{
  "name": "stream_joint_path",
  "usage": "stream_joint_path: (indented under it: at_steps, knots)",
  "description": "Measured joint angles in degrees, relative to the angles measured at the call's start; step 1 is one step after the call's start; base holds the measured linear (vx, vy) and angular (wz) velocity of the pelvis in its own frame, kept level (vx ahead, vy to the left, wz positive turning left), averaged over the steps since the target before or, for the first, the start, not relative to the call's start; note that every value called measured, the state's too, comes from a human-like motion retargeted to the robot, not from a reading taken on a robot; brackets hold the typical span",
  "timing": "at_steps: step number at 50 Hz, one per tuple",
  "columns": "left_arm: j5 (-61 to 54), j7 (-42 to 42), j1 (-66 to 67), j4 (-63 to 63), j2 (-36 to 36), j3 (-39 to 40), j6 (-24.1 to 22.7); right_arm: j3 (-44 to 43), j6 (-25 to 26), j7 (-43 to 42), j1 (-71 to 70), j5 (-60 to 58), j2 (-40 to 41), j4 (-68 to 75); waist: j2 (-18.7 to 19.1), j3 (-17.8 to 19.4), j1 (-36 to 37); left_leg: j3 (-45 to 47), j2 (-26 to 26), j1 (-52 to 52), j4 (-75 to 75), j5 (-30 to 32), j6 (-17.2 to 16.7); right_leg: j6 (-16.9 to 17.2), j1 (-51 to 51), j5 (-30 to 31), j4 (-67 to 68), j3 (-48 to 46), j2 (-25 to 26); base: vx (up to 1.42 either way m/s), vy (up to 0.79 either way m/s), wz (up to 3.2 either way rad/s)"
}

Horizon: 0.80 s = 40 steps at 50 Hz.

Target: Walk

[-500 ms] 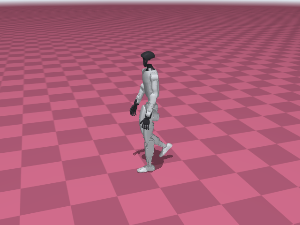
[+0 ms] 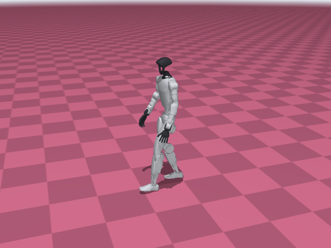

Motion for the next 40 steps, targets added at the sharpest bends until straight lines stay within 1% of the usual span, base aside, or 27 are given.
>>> stream_joint_path:
  at_steps: [3,9,12,15,17,20,23,26,30,32,34,37,40]
  knots:
    - [0.34,-0.87,1.96,2.30,-0.72,0.69,0.40,-0.16,0.09,0.46,1.56,-0.28,0.15,1.23,-0.49,0.32,-0.85,1.50,0.24,0.51,7.80,-3.94,1.69,0.41,-2.12,2.23,-0.89,-0.96,-0.48,-0.46,-0.07,0.16]
    - [1.15,-2.37,5.06,5.91,-0.76,1.85,1.16,-0.68,0.63,0.92,4.50,-0.21,0.34,3.78,-1.99,0.20,-3.64,2.29,0.46,2.75,32.65,-13.36,5.66,0.93,-6.66,6.76,-1.20,-2.01,-1.99,-0.42,-0.02,0.20]
    - [1.18,-2.74,6.21,7.10,-0.49,2.53,1.42,-1.24,1.10,0.83,5.75,0.08,0.52,4.85,-2.32,-0.52,-5.43,0.65,-0.04,5.99,42.39,-14.58,5.96,0.77,-8.96,8.80,-1.12,-2.49,-2.28,-0.39,0.02,0.26]
    - [1.01,-2.90,7.21,7.94,-0.28,3.11,1.56,-1.92,1.57,0.50,6.83,0.58,0.75,5.51,-2.25,-1.83,-7.43,-2.11,-1.55,11.09,46.64,-12.60,4.39,0.61,-11.57,10.87,-1.22,-2.94,-2.22,-0.38,0.05,0.28]
    - [0.64,-2.94,7.63,8.31,-0.14,3.39,1.50,-2.39,1.66,0.27,7.34,1.03,0.91,5.65,-1.94,-2.92,-8.88,-4.56,-3.00,15.29,45.31,-10.03,2.49,0.50,-13.52,12.32,-1.24,-3.29,-2.06,-0.38,0.06,0.30]
    - [-0.17,-2.85,7.62,8.42,0.10,3.77,1.32,-3.07,1.65,-0.13,7.54,1.65,1.06,5.65,-1.21,-4.51,-11.06,-8.66,-4.98,21.70,38.88,-6.46,-0.37,0.44,-16.66,14.49,-0.97,-4.09,-1.79,-0.41,0.07,0.32]
    - [-0.91,-2.55,6.59,7.62,0.59,3.67,1.10,-3.33,1.63,-0.46,6.97,2.05,1.20,5.55,-0.50,-5.61,-13.04,-12.60,-5.95,27.02,29.14,-5.92,-1.59,0.81,-20.00,16.74,-0.47,-5.35,-1.96,-0.46,0.08,0.36]
    - [-1.79,-1.99,4.65,6.14,1.34,3.17,1.05,-3.26,1.70,-0.65,5.83,2.15,1.40,5.36,-0.19,-5.92,-14.58,-15.19,-6.10,30.72,18.73,-8.99,-0.37,1.84,-23.23,19.11,-0.06,-6.88,-2.74,-0.51,0.11,0.36]
    - [-3.16,-0.74,1.20,3.64,2.57,2.19,1.12,-3.00,1.92,-0.50,3.84,2.10,1.82,4.83,-0.79,-4.83,-15.66,-16.51,-6.56,33.12,7.04,-15.65,3.23,4.14,-26.86,22.42,0.10,-8.15,-4.44,-0.55,0.14,0.28]
    - [-3.69,0.02,-0.45,2.46,3.12,1.56,1.15,-2.77,2.03,-0.26,2.96,2.04,2.09,4.23,-1.55,-3.79,-15.98,-16.40,-7.19,33.43,3.39,-18.44,5.11,6.22,-28.13,24.49,-0.20,-7.15,-5.28,-0.57,0.15,0.23]
    - [-4.10,0.65,-1.88,1.55,3.47,1.05,1.21,-2.37,2.17,0.05,2.14,1.95,2.33,3.58,-2.18,-2.66,-16.23,-16.13,-7.78,33.21,1.01,-19.49,6.29,8.24,-29.20,25.66,-0.55,-5.63,-5.99,-0.56,0.16,0.17]
    - [-4.24,1.19,-3.58,0.87,3.68,0.44,1.41,-1.59,2.34,0.58,1.02,1.82,2.58,2.66,-2.59,-1.02,-16.23,-15.33,-8.42,32.10,-1.07,-20.12,7.55,9.01,-30.73,25.09,0.84,-5.28,-7.13,-0.54,0.15,0.01]
    - [-3.66,1.17,-4.29,0.87,3.49,-0.05,1.78,-0.75,2.31,1.24,0.21,1.64,2.83,1.92,-2.34,0.19,-16.18,-14.90,-8.66,30.27,-2.08,-19.52,8.42,8.05,-32.09,21.80,7.21,-5.89,-7.96,-0.51,0.13,-0.08]
